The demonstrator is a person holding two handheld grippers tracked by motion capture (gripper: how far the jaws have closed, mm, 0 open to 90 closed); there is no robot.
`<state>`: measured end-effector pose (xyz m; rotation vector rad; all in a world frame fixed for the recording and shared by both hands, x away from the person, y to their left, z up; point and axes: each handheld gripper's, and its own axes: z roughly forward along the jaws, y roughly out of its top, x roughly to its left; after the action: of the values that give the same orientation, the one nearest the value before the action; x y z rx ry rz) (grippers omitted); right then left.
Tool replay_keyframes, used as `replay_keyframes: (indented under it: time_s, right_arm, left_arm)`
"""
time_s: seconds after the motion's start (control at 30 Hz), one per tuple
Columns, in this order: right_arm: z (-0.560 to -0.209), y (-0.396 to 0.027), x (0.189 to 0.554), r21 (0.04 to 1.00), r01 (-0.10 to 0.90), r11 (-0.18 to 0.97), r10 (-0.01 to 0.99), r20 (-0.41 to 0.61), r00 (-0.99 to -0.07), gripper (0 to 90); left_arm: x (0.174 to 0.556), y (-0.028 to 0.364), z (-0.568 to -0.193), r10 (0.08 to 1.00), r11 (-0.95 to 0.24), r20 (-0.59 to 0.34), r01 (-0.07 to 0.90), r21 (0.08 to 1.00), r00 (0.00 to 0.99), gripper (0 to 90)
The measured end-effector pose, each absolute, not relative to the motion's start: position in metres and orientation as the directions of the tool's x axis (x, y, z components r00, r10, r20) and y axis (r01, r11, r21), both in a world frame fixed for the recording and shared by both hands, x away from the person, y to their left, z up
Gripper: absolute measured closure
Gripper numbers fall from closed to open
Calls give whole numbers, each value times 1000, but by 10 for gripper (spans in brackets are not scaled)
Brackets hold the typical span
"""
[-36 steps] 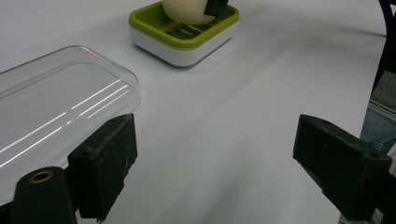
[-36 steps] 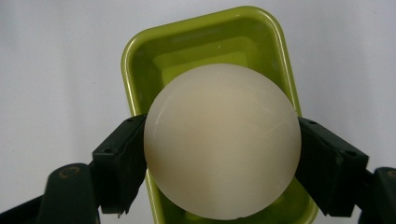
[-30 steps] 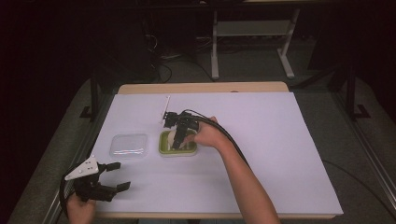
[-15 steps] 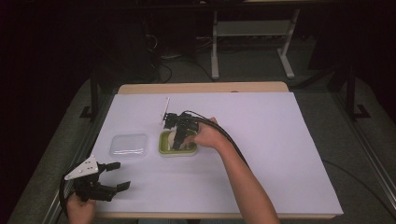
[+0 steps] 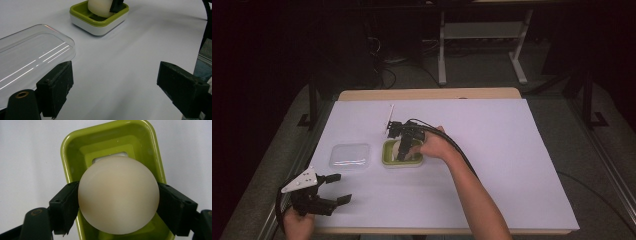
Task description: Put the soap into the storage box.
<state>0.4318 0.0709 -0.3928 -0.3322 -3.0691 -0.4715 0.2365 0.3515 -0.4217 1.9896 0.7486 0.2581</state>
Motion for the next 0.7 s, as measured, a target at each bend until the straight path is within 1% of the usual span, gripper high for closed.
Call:
replay_keyframes:
  time_s: [0.07, 0.13, 0.17, 0.2, 0.27, 0.47, 0.7]
  right_arm:
    - [-393, 71, 432, 295, 219, 930, 213, 52, -976, 225]
    - [-389, 69, 433, 327, 218, 919, 208, 63, -976, 260]
    - [-385, 68, 433, 348, 217, 912, 210, 60, -976, 298]
    - [-382, 67, 433, 366, 214, 906, 206, 59, -977, 314]
    - [-376, 66, 431, 380, 199, 903, 196, 46, -980, 301]
    - [-378, 61, 433, 354, 235, 905, 228, 63, -972, 268]
    - [-374, 59, 431, 361, 229, 904, 223, 58, -973, 261]
  left_arm:
    - [237, 352, -422, 602, -352, -120, 398, 847, 789, 129]
    - [237, 352, -422, 603, -349, -120, 396, 849, 789, 129]
    - [237, 352, -422, 605, -346, -123, 399, 849, 787, 129]
    - [237, 353, -422, 604, -348, -121, 398, 849, 788, 129]
    - [237, 352, -422, 604, -347, -123, 399, 849, 787, 129]
    - [237, 351, -422, 600, -355, -118, 395, 847, 791, 129]
    - [237, 351, -422, 602, -351, -123, 400, 847, 789, 129]
